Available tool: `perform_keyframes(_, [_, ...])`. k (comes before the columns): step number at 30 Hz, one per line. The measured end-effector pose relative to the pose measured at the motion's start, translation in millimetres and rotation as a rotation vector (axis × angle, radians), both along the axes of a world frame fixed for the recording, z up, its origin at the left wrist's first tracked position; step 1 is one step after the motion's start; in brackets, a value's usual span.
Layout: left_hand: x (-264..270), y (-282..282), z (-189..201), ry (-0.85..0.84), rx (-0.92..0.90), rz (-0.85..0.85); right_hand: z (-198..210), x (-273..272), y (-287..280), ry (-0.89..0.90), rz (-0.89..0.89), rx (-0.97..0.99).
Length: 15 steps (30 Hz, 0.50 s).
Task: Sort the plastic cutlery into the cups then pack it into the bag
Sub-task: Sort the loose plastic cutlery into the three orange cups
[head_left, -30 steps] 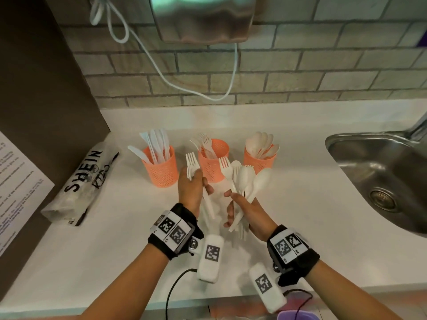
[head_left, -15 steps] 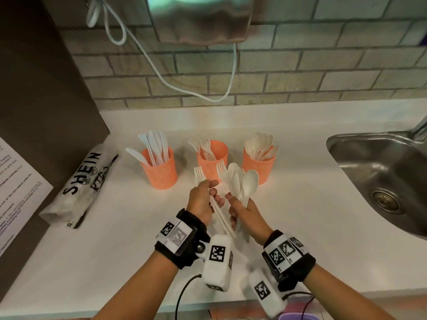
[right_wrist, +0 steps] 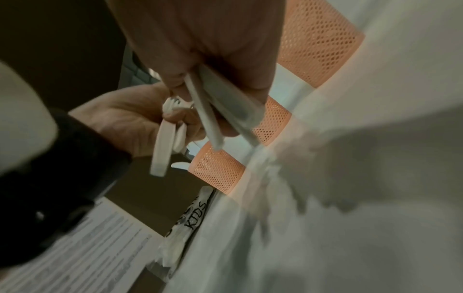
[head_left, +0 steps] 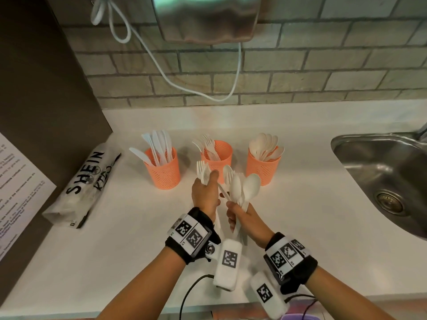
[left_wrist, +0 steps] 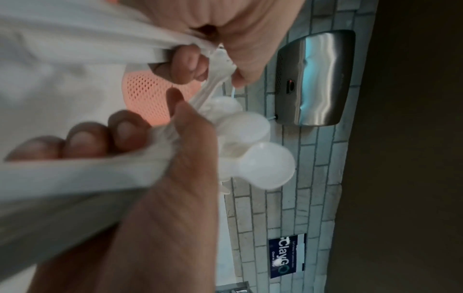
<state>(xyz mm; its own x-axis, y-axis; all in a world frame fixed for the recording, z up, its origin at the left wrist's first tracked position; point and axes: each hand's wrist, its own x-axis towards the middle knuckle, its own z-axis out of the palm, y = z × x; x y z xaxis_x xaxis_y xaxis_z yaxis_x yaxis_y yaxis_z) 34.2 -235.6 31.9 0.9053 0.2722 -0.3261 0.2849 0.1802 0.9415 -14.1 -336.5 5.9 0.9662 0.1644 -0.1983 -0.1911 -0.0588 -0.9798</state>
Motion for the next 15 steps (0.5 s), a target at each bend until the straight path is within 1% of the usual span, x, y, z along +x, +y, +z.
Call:
perform_keyframes(5, [10.9,12.4,3.7,-0.021,-0.012,0.059,0.2,1.7,0.3,0.117,0.023,0.208])
perform_keyframes(7, [16.1,17.3,6.2,-0.063,-0.068,0.112,4.7,1.8,2.0,0.152,0.033,0.31])
perform_keyframes(8, [19.1,20.4,7.9,-0.08,-0.093,0.146,5.7,2.4,1.7,0.167,0.031,0.341])
perform_keyframes(10, [26.0,27.7,11.1,-0.088,-0.143,0.199,6.3,3.1,-0.5,0.166,0.038,0.339])
perform_keyframes(11, [28.8,32.0,11.8,-0.091,-0.162,0.198,6.1,3.5,-2.0,0.161,0.043,0.325])
perform_keyframes(13, [29.4,38.0,15.2,-0.092,-0.193,0.133,5.7,5.4,-4.6,0.164,0.045,0.317])
perform_keyframes(15, [22.5,39.5,18.7,-0.084,-0.139,0.016,4.9,9.3,-5.4,0.178,0.024,0.325])
